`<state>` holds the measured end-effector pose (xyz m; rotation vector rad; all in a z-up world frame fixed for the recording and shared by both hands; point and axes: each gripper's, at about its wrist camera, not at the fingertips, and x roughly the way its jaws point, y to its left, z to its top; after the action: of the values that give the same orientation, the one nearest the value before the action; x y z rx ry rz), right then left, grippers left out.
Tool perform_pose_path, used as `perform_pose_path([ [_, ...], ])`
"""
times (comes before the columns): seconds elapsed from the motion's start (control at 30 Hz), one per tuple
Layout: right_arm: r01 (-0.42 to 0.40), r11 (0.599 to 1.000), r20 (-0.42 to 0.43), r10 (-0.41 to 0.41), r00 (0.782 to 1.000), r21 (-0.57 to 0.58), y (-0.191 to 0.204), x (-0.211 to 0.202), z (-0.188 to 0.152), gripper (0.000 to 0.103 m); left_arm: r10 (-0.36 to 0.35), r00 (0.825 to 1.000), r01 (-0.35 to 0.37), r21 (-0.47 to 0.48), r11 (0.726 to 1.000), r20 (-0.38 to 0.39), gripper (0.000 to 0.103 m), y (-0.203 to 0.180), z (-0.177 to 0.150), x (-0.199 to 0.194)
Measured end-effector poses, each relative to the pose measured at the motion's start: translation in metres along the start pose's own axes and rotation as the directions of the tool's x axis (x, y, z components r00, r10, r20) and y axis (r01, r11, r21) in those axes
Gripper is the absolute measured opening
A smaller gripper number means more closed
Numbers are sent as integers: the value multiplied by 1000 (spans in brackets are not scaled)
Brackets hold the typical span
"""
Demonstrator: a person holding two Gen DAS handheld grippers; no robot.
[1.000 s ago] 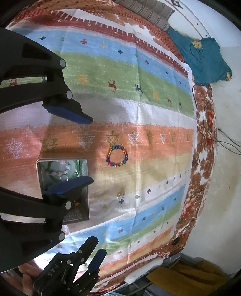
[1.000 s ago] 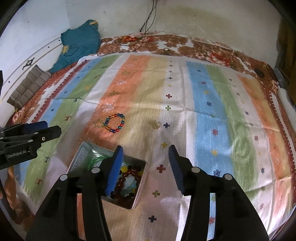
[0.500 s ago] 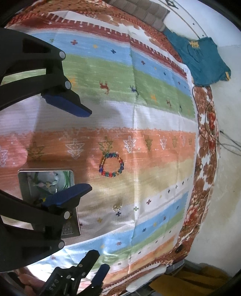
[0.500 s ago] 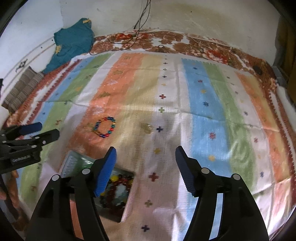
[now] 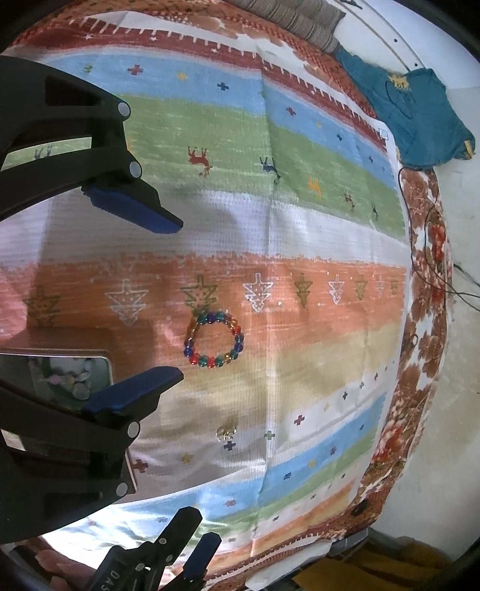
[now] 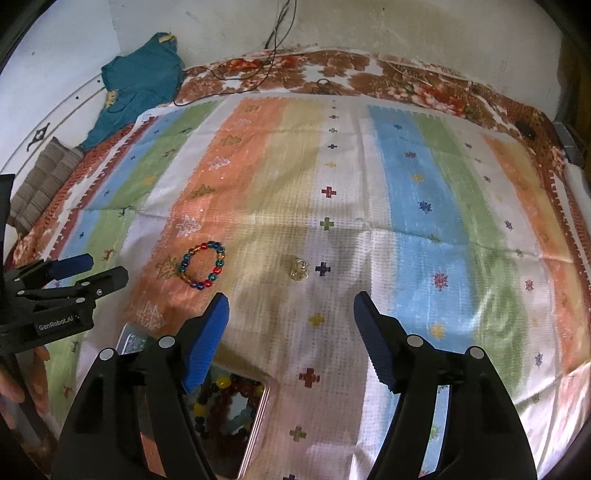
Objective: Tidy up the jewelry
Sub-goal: 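Move both open tools toward the bead bracelet and gold ring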
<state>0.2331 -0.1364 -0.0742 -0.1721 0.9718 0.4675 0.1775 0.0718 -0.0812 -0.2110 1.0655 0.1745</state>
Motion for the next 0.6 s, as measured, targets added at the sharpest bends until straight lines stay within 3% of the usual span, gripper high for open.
perform_pose_path([
  [0.6,17,1000,-65,-17,998,-11,-3,45,14,70,9,999,-7,39,999,-51,74,-7,20,40],
])
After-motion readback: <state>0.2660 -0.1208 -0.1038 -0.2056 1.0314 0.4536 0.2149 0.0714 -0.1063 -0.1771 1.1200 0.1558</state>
